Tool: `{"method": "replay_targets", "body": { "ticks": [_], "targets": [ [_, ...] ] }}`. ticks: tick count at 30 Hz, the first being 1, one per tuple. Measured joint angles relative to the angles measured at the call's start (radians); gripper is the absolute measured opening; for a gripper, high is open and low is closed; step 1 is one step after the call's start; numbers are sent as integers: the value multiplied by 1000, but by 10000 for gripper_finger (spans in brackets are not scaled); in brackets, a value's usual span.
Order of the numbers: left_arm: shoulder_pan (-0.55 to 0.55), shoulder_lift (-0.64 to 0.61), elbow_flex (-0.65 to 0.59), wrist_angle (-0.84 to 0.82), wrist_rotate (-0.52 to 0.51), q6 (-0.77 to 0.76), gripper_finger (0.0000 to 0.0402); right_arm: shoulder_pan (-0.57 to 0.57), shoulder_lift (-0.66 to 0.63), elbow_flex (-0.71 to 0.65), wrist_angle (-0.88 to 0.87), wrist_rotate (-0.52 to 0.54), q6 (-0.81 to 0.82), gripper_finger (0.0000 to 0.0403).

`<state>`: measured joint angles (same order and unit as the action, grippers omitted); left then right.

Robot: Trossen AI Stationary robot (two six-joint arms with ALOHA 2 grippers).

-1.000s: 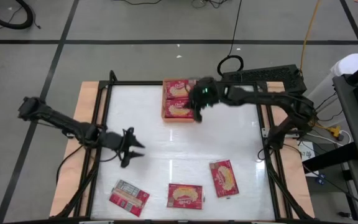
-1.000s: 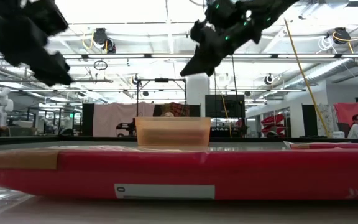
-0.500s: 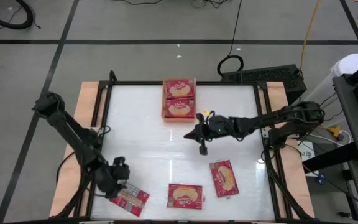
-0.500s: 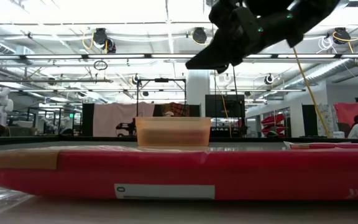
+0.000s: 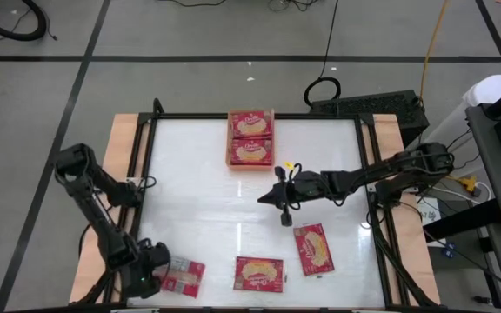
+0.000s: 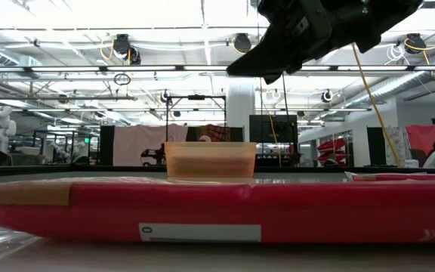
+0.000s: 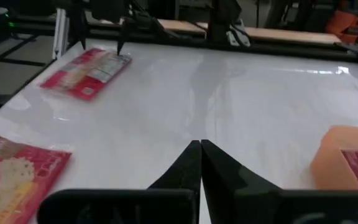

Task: Sort popcorn bags into baskets
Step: Put the red popcorn bag into the orange bin

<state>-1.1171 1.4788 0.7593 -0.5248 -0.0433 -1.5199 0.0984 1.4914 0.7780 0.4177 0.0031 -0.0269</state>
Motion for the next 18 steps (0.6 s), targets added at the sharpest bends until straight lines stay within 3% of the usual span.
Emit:
{"method": "replay_targets", "body": {
  "ticks": [9, 14, 18],
  "targets": [
    [-73, 71, 4, 6, -25, -183, 325, 29, 0, 0, 69, 39, 8, 4],
    [-51, 107, 8, -41, -122, -194, 310, 56, 0, 0, 81, 101, 13, 4],
    [36, 109, 0, -177, -293, -171, 297, 62, 0, 0, 80, 105, 48, 4]
  ]
}}
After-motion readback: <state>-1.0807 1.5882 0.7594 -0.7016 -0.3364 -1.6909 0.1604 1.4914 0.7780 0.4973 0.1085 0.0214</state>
